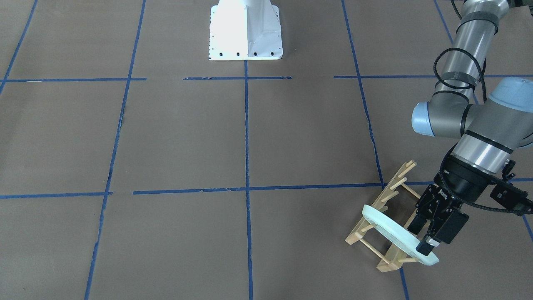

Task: Place plate on table
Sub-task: 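Reach the left gripper to the pale green plate in the rack and grasp its rim, then lift the plate out of the wooden rack with the left gripper, then swing the plate toward the robot and lower it flat onto the table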

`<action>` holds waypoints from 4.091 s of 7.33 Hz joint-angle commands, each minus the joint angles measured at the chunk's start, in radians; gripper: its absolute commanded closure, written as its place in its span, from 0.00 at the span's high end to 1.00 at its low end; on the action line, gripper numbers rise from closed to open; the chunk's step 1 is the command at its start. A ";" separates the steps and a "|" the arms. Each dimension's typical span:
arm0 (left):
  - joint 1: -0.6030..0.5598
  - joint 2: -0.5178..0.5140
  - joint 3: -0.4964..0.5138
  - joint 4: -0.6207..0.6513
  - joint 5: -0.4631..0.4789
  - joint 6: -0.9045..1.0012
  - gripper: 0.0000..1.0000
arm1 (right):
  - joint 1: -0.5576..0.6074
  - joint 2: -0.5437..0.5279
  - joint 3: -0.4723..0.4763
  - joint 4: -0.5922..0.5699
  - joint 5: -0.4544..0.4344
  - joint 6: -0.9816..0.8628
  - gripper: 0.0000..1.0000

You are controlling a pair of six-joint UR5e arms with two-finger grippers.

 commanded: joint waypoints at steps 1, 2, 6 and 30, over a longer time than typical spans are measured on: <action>-0.001 -0.006 0.000 0.000 0.012 -0.003 0.39 | 0.000 0.000 0.000 0.000 0.000 0.000 1.00; -0.001 -0.006 0.000 0.000 0.012 -0.024 0.18 | 0.000 0.000 0.000 0.000 0.000 0.000 1.00; -0.038 -0.006 -0.081 0.008 0.008 -0.026 0.00 | 0.000 0.000 0.000 0.000 0.000 0.000 1.00; 0.159 -0.037 -0.606 1.381 -0.145 1.211 1.00 | 0.000 0.000 0.000 0.000 0.000 0.000 1.00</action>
